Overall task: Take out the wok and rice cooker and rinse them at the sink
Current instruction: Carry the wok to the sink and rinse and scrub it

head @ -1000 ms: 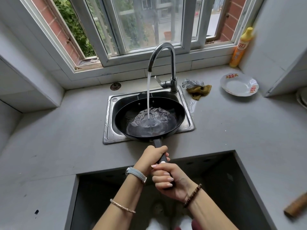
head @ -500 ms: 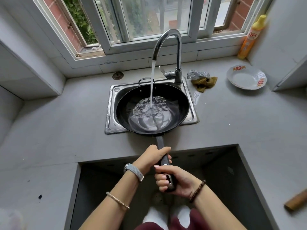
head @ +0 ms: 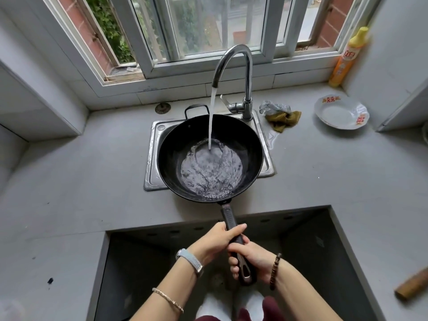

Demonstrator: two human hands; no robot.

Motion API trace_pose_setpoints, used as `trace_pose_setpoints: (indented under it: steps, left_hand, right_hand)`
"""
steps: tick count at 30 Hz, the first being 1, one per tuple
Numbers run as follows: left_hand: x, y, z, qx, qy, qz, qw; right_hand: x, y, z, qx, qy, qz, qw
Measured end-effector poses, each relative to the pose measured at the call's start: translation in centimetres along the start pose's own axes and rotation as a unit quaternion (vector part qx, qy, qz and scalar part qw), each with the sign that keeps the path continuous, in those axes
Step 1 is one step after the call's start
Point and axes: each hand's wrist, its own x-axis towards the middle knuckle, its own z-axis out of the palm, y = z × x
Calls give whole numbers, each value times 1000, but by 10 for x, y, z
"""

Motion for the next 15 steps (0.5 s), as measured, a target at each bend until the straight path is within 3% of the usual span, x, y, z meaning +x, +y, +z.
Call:
trace_pose_setpoints:
  steps: [6,15]
  left_hand:
    - [-5,37,-12,-77,-17,-12,997]
    - [-6,45,-19,-99,-51,-37,993]
  right_hand:
    - [-13,-36,23,6,-18,-76,997]
    - [-13,-37,28,-4,-12,-71,997]
